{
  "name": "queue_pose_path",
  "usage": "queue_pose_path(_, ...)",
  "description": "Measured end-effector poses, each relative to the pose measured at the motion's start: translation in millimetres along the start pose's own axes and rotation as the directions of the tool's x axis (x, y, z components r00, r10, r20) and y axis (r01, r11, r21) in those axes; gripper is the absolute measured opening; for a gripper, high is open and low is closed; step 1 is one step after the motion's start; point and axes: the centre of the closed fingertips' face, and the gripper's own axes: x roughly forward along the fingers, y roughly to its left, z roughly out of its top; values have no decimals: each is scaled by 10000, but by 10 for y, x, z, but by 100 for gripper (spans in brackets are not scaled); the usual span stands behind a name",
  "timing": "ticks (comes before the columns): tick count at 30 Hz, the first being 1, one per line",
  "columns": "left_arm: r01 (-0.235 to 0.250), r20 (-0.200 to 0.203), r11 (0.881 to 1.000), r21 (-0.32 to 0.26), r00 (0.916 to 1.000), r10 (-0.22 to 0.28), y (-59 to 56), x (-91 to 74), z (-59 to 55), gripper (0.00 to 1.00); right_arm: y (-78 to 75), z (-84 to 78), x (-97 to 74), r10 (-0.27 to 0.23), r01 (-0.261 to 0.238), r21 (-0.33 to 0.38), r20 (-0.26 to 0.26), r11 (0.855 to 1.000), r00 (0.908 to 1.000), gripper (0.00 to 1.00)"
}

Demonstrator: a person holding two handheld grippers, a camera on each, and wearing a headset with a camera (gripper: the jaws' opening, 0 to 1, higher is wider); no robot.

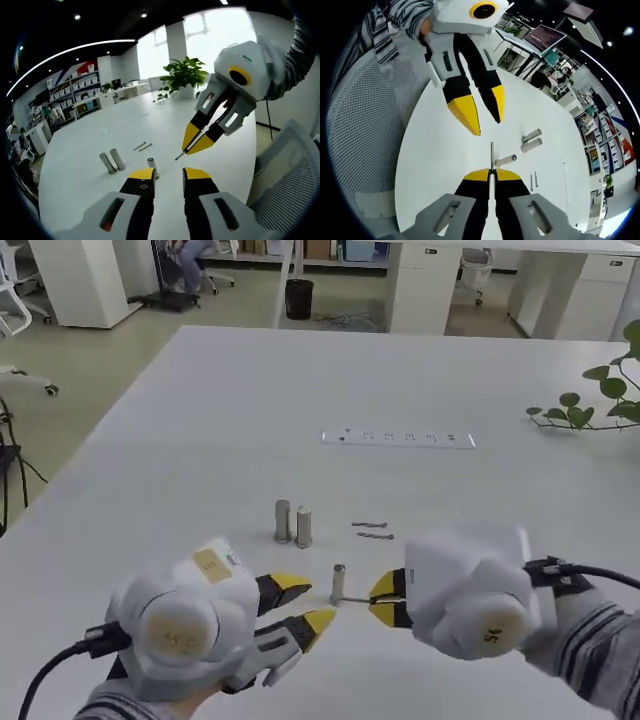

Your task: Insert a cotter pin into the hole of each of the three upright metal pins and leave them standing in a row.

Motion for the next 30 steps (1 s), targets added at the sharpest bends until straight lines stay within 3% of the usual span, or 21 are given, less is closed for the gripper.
queue_pose_path(7, -649, 77, 9959, -635, 9978, 656, 146, 135, -79, 21, -171, -181, 93, -354, 364, 140, -638, 9992, 9973, 0)
queue_pose_path(14, -1010, -52, 9863, -1304, 9949, 1012, 267, 300, -178, 21, -282, -370, 199, -383, 500, 1005, -1154, 9937, 9926, 0)
queue_pose_path(23, -1186, -579, 9846, -1282, 9920, 1119, 333, 524, -342, 23, -359, -495, 346, -293, 549, 1826, -1401, 9817, 9897, 0)
queue_pose_path(30, -1227, -707, 9811, -1496, 9911, 1132, 364, 682, -362, 24, -334, -522, 433, -102, 414, 2210, -1404, 9744, 9900, 0)
